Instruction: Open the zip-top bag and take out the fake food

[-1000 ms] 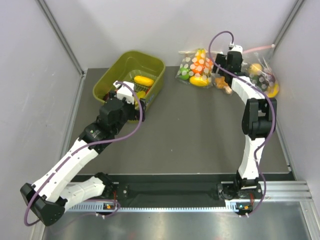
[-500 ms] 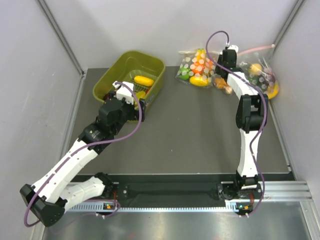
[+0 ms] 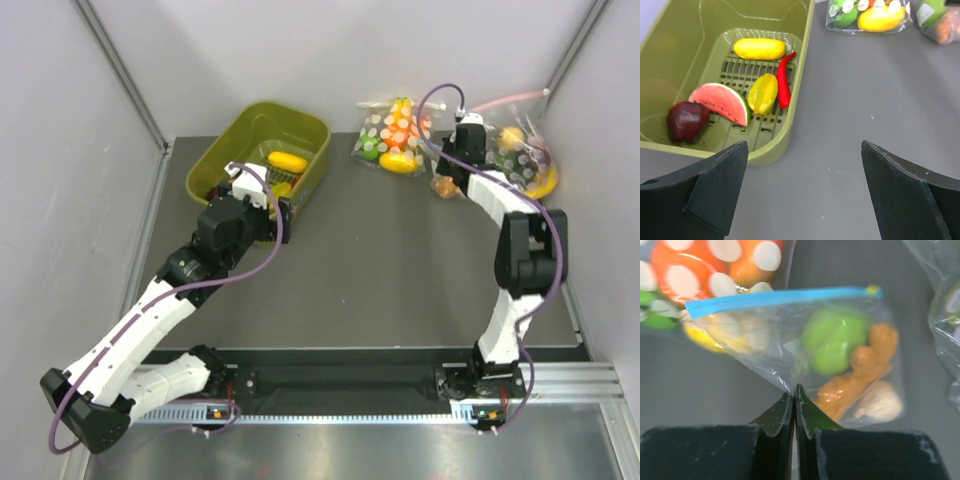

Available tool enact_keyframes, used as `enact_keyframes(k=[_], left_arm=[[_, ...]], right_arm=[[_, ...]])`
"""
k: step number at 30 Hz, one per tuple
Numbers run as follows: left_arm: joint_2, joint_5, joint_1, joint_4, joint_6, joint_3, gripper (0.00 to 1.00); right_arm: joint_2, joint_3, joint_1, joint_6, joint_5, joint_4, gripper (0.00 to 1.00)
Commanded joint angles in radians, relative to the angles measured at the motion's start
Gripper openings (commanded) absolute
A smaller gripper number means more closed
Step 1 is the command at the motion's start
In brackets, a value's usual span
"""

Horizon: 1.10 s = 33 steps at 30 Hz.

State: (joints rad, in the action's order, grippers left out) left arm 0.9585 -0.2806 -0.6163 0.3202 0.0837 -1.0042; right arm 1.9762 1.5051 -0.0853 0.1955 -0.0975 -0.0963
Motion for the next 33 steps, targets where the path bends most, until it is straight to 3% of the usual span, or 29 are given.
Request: enact_keyframes(k=[1,3,8,16,25,33], left_arm=[[0.011,0.021,0.006,0.025,0.076,-0.05,0.98],[0.011,0.066,0.004,0.022,0.177,-0.039,0.98],[0.046,0.194,-0.005,-0.196,0.339,0.068,0.97],[0.304,0.267,-0.071,-0.435,0.407,0.009,0.96],[0.56,0.301,-0.099,-0.697,0.504,-0.034,0.97],[0.729,0.293,-0.16,-0.734,0.519,-0.143,0.97]], right_arm=[[-0.223,-0.127,-0.016,0.018,0.056,0.165,0.0],[-0.319,-0.235,-0.022,0.042,0.076,0.19,0.0],[-0.503,-0.42,-0.073,0.062,0.068,0.216,0.0],[-0.704,-0.629,-0.211,0.097,0.039,0.263,0.0],[-0.816,-0.87,-0.359,0.191,-0.005,0.363,0.0],[-0.826,-0.928,-0.43,0.2,-0.036,0.389,0.0]])
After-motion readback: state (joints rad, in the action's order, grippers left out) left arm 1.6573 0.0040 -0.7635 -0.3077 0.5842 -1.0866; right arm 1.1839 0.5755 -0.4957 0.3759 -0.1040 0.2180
